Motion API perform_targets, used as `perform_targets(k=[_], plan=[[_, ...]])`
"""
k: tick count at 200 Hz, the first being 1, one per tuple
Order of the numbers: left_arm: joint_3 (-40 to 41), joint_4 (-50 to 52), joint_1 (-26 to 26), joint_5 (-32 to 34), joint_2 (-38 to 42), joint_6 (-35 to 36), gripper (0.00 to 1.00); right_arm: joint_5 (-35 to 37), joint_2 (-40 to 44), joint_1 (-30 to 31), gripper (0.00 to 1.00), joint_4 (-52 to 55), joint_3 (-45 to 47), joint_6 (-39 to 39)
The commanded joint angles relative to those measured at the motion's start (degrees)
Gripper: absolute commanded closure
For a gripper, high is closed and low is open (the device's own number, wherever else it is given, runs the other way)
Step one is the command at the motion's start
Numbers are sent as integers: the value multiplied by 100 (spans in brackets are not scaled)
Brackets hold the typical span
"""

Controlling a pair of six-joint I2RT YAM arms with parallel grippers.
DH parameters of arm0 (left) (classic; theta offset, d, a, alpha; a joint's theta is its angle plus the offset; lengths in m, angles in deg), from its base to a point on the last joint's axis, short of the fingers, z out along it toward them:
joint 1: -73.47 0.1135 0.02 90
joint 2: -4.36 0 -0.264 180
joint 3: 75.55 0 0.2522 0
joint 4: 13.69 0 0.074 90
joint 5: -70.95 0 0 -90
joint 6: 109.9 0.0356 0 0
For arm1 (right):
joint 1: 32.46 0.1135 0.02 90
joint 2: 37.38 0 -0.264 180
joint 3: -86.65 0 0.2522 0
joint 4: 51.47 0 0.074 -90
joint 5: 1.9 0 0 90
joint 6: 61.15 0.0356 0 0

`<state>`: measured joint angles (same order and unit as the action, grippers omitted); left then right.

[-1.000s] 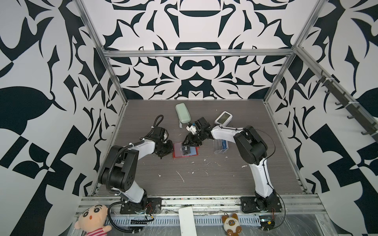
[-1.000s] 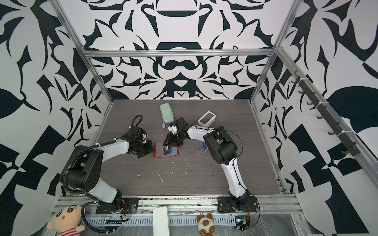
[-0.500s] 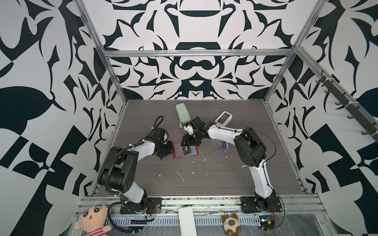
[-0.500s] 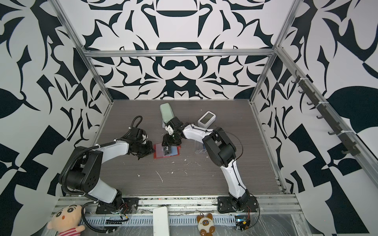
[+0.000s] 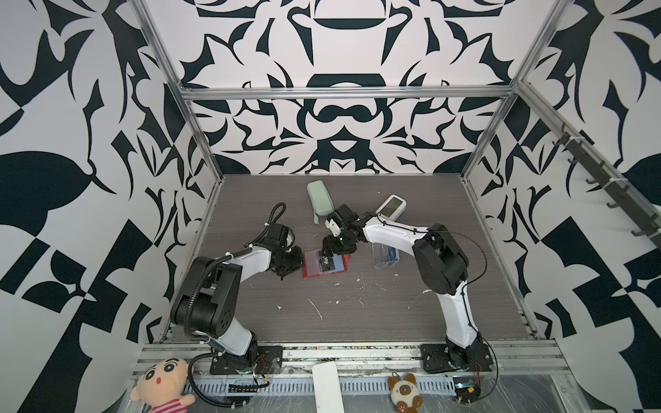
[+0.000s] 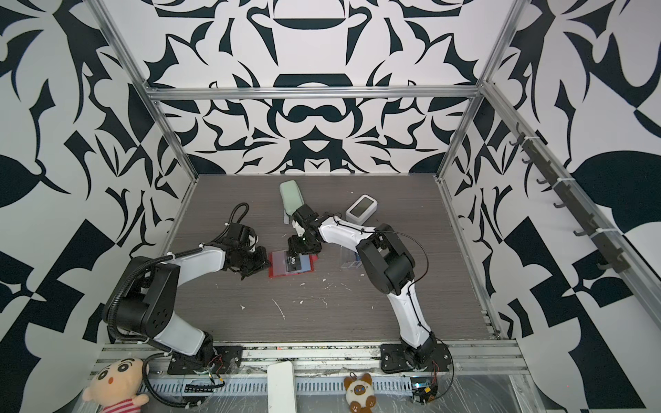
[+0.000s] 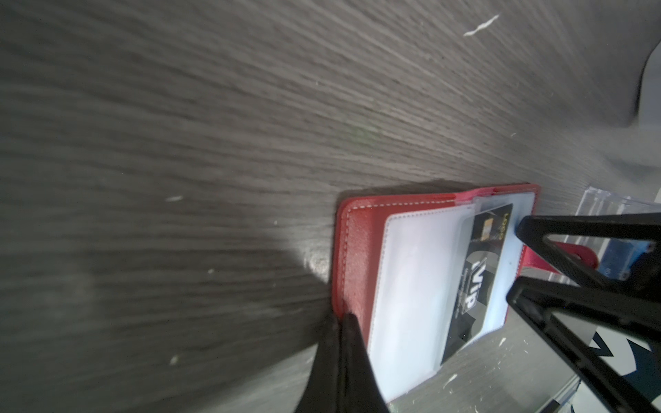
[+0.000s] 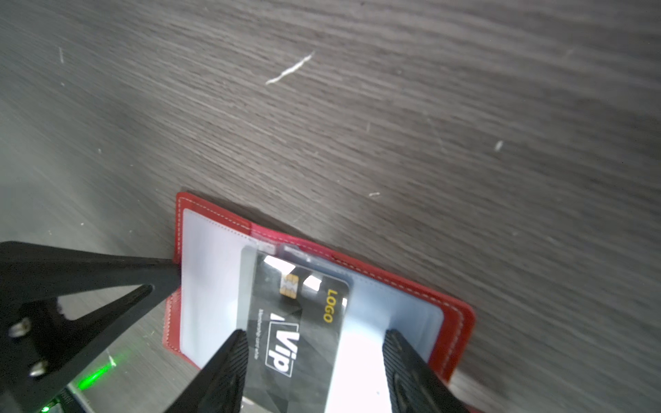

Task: Insert credit cards into a card holder
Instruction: Insert the credit card into the card slot.

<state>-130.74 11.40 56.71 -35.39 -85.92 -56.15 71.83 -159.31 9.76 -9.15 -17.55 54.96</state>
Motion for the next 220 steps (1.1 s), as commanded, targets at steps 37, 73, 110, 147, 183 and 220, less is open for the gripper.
perform_targets(k=[37,73,110,147,183,220], plan=[[108,150,0,43,74,-31,100,666,389,194,52,680,-362,-345],[109,159,-2,43,81,-31,100,990,374,293,73,897,-435,-385],[106,167,-2,34,77,-32,100,1155,225,347,95,1122,-583,-404],[94,167,4,25,68,-40,100,1359,66,400,100,1339,-688,-430],[90,167,0,17,63,-40,100,1367,-87,420,100,1441,-750,-441],[70,167,2,-3,63,-40,100,1320,-264,452,100,1515,-863,-449]])
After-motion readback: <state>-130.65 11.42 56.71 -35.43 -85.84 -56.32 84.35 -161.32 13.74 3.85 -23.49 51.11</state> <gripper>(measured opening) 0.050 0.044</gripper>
